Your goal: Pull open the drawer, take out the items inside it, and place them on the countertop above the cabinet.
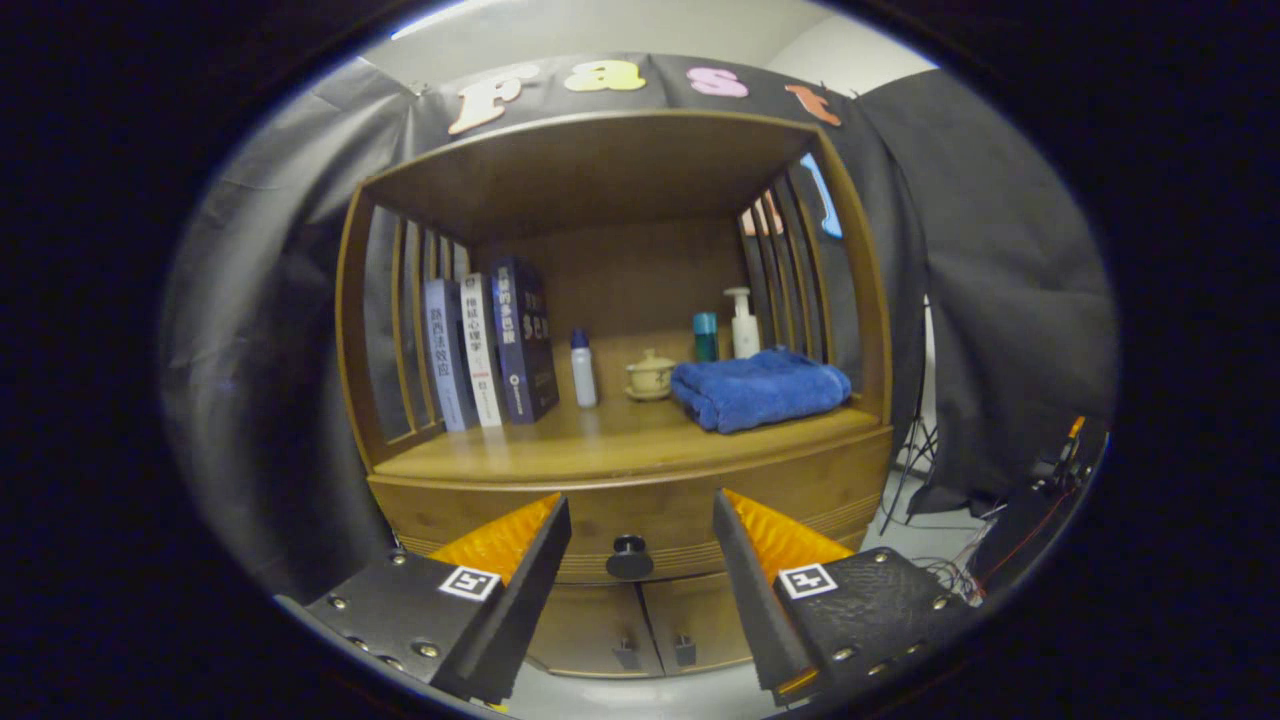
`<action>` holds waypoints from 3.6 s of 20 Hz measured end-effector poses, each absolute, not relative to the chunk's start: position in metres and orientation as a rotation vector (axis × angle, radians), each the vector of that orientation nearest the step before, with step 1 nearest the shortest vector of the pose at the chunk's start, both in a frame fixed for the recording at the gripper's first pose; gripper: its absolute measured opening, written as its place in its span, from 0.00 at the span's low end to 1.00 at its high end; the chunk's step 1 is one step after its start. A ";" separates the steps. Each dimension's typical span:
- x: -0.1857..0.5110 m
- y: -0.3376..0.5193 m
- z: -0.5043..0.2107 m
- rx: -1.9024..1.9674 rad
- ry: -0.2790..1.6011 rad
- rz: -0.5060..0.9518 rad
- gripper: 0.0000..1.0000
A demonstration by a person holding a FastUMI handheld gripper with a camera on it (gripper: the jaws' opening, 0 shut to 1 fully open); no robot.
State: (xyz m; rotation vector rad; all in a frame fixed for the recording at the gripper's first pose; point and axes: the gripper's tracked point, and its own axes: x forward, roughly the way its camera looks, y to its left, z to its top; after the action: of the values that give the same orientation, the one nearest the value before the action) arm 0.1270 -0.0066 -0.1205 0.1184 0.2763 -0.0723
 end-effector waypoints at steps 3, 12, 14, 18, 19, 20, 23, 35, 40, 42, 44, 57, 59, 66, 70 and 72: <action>0.144 -0.002 -0.158 0.115 0.364 -0.044 0.81; 0.180 0.019 -0.232 0.058 0.524 0.019 0.68; 0.184 0.018 -0.233 0.031 0.527 0.019 0.45; 0.180 0.019 -0.233 0.057 0.534 0.012 0.37; 0.180 0.018 -0.236 0.050 0.542 0.004 0.34; 0.176 0.017 -0.235 0.045 0.547 -0.006 0.34; 0.148 0.015 -0.231 0.068 0.552 -0.040 0.34; 0.049 0.017 -0.213 0.039 0.623 -0.110 0.34; 0.021 0.017 -0.216 0.028 0.640 -0.119 0.34; 0.022 0.018 -0.215 0.029 0.642 -0.126 0.34; 0.020 0.016 -0.213 0.017 0.653 -0.129 0.34; 0.041 0.026 -0.116 0.071 0.396 -0.064 0.55; 0.056 0.018 -0.104 0.044 0.395 -0.086 0.55; 0.121 0.011 -0.139 -0.021 0.687 -0.107 0.56; 0.136 0.014 -0.181 -0.052 0.887 -0.098 0.56; 0.139 0.018 -0.200 -0.042 0.960 -0.094 0.56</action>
State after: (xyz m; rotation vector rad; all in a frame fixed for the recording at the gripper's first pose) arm 0.1393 0.0179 -0.2000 -0.0420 0.9598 -0.0943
